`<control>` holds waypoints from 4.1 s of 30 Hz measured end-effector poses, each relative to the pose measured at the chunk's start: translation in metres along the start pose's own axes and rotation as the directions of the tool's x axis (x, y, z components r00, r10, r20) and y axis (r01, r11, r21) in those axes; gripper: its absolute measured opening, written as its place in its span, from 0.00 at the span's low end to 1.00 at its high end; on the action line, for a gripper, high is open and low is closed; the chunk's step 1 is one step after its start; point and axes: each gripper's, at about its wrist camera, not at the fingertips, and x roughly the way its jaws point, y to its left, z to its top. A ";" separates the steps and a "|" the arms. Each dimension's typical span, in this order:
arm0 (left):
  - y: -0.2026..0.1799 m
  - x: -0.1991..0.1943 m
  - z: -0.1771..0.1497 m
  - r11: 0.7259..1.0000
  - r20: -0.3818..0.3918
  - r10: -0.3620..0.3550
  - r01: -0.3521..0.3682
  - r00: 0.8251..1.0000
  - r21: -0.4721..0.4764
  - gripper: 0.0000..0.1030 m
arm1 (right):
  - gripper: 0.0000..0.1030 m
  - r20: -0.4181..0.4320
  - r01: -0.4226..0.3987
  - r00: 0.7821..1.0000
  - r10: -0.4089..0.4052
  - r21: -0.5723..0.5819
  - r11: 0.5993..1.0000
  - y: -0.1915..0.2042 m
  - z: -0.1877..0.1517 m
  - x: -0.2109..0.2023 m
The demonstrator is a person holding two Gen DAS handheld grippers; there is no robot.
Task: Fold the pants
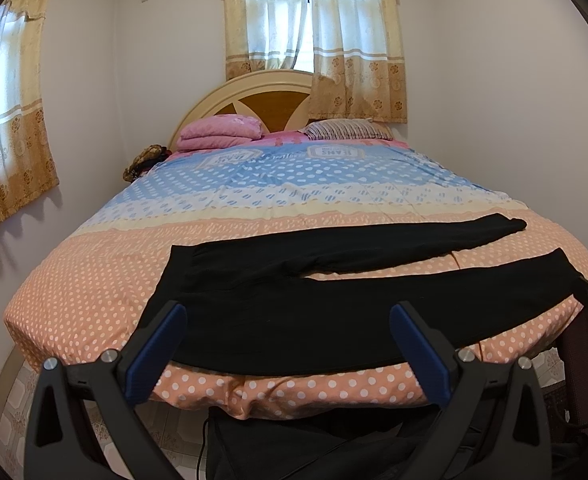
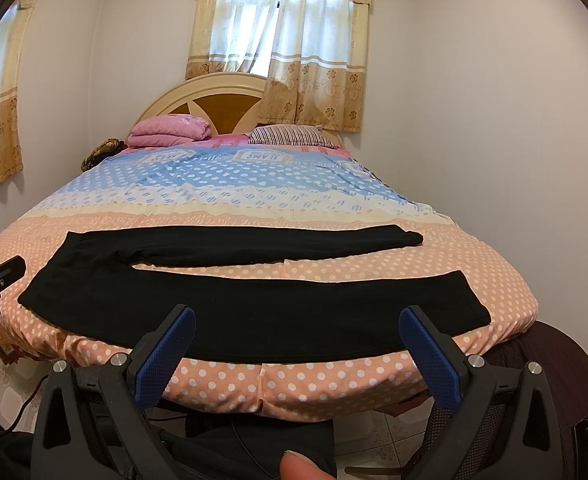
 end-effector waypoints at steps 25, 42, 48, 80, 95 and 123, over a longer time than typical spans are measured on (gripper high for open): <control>0.001 0.009 -0.004 1.000 -0.031 0.008 -0.008 0.999 -0.002 1.00 | 0.99 -0.034 0.000 0.999 0.000 -0.003 1.000 0.002 -0.007 0.011; 0.050 0.086 0.006 0.987 -0.058 0.159 -0.159 0.986 0.005 1.00 | 0.99 -0.058 -0.025 0.998 0.023 -0.034 0.999 -0.026 -0.006 0.079; 0.099 0.162 0.019 0.956 -0.135 0.292 -0.291 0.947 0.025 1.00 | 0.99 -0.139 0.006 0.990 -0.021 -0.105 0.994 -0.043 0.010 0.148; 0.191 0.352 0.050 0.973 -0.444 0.183 -0.228 0.877 -0.048 0.82 | 0.74 -0.346 0.148 0.935 -0.081 0.173 0.974 -0.214 0.102 0.361; 0.195 0.378 0.049 0.981 -0.486 0.089 -0.162 0.870 -0.110 0.71 | 0.74 -0.478 0.114 0.877 -0.036 0.136 0.984 -0.238 0.110 0.453; 0.176 0.357 0.065 1.000 -0.367 -0.020 0.027 0.930 0.012 0.16 | 0.05 -0.401 0.018 0.915 0.040 0.140 0.990 -0.234 0.125 0.421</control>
